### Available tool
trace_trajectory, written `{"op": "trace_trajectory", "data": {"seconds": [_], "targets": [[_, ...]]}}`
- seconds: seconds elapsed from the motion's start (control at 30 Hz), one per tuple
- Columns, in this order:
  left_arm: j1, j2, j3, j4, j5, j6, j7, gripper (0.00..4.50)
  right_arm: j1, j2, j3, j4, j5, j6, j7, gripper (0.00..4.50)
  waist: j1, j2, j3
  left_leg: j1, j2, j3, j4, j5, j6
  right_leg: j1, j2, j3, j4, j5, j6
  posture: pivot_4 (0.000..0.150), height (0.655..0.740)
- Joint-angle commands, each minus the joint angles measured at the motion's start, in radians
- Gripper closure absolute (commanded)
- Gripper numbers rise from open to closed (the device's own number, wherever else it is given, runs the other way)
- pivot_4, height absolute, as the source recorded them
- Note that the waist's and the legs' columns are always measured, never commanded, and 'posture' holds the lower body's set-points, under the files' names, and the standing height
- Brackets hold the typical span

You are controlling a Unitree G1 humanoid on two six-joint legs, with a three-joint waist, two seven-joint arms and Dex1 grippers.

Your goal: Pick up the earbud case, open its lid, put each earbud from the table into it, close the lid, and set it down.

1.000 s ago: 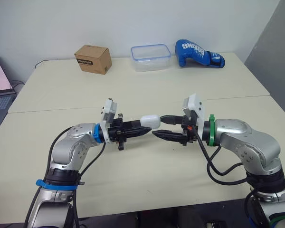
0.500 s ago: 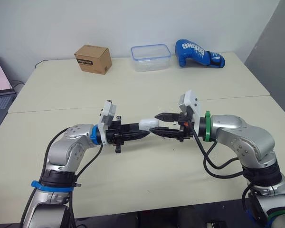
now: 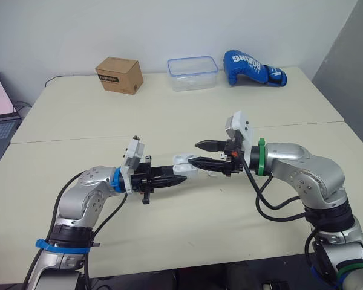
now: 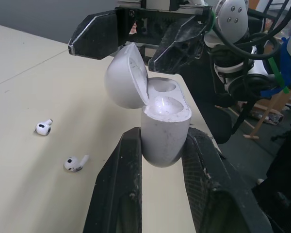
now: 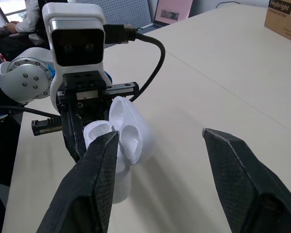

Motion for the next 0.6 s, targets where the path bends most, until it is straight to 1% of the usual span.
{"op": "trace_trajectory", "data": {"seconds": [0.03, 0.17, 0.23, 0.3, 0.43, 0.5, 0.6], "targets": [[0.005, 0.011, 0.018, 0.001, 0.000, -0.036, -0.016, 3.69, -0.027, -0.008, -0.019, -0.022, 0.010, -0.015, 0.019, 1.66, 0.000, 0.000, 0.000, 0.000, 0.000, 0.000, 0.000, 0.000, 0.000, 0.000, 0.000, 0.000, 0.000, 0.000, 0.000, 0.150, 0.7307], [0.006, 0.024, 0.058, 0.037, -0.009, -0.046, -0.012, 3.69, -0.060, -0.064, -0.035, -0.031, 0.038, 0.004, 0.079, 1.66, -0.001, 0.000, 0.000, 0.000, 0.000, 0.000, 0.000, 0.000, 0.000, 0.000, 0.000, 0.000, 0.000, 0.000, 0.000, 0.150, 0.7307], [0.007, 0.052, 0.080, 0.074, 0.002, -0.068, -0.031, 3.69, -0.096, -0.120, -0.011, -0.001, 0.012, 0.019, 0.116, 1.66, -0.001, 0.000, 0.000, 0.000, 0.000, 0.000, 0.000, 0.000, 0.000, 0.000, 0.000, 0.000, 0.000, 0.000, 0.000, 0.150, 0.7307], [0.009, 0.081, 0.098, 0.102, 0.005, -0.084, -0.047, 3.69, -0.128, -0.170, 0.031, 0.041, -0.035, 0.021, 0.142, 1.66, -0.001, 0.000, 0.000, 0.000, 0.000, 0.000, 0.000, 0.000, 0.000, 0.000, 0.000, 0.000, 0.000, 0.000, 0.000, 0.150, 0.7307], [0.010, 0.119, 0.122, 0.120, -0.001, -0.096, -0.066, 3.69, -0.164, -0.245, 0.184, 0.138, -0.183, -0.034, 0.201, 1.66, -0.001, 0.000, 0.000, 0.000, 0.000, 0.000, -0.001, 0.000, 0.000, 0.000, 0.000, 0.000, -0.001, 0.000, 0.000, 0.150, 0.7307], [0.010, 0.127, 0.130, 0.119, -0.002, -0.100, -0.069, 3.69, -0.172, -0.256, 0.242, 0.169, -0.236, -0.071, 0.239, 1.66, -0.001, 0.000, 0.000, 0.000, 0.000, 0.001, -0.001, 0.000, 0.000, 0.000, 0.000, 0.000, -0.001, 0.000, 0.000, 0.150, 0.7307], [0.015, 0.131, 0.141, 0.110, -0.007, -0.098, -0.063, 3.69, -0.178, -0.238, 0.303, 0.225, -0.303, -0.135, 0.276, 1.66, -0.002, 0.000, 0.000, 0.000, 0.000, 0.001, -0.001, 0.000, 0.000, -0.001, 0.000, 0.000, -0.001, 0.000, 0.000, 0.150, 0.7307]]}}
